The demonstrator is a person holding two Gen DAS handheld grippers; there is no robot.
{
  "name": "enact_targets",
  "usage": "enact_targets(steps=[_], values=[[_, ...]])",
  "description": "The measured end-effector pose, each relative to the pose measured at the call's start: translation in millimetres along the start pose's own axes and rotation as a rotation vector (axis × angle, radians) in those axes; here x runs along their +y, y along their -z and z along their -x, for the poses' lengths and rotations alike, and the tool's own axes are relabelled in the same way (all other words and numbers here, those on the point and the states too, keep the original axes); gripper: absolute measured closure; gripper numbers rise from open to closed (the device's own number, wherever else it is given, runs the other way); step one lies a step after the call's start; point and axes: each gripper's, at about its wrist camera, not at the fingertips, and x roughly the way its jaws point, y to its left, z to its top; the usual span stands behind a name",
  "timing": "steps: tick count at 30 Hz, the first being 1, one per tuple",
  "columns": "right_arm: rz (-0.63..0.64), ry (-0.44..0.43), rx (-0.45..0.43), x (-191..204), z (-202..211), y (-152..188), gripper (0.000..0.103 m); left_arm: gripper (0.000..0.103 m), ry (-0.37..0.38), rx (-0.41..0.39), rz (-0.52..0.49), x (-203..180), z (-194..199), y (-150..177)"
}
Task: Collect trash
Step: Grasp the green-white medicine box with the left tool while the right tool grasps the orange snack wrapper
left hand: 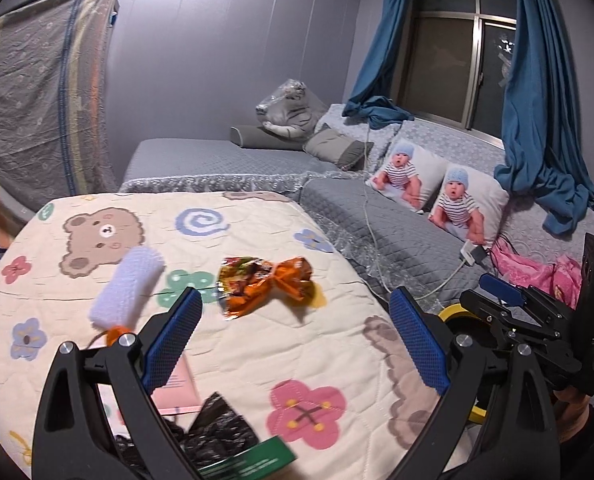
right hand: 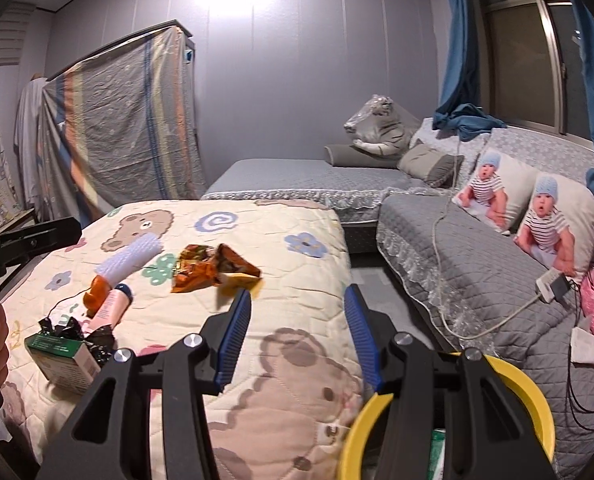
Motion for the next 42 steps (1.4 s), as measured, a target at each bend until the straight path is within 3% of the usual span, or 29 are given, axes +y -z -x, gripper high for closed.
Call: enact_targets(steps=[27,36,42], values=[[0.092,-0.136,0.018,66,-12,-7,0.057,0.013,-0.125,-0.055,0.024,95,62,31],[0.11,-0.168,0.03,82,-15,-7,0.057,0.013,-0.015,-0.064,-0.039,113,82,50],[0.116,-0.176,0.038,89,-19,-8,0.057,0.013,0.072,-0.026,-0.082,110,80,61]])
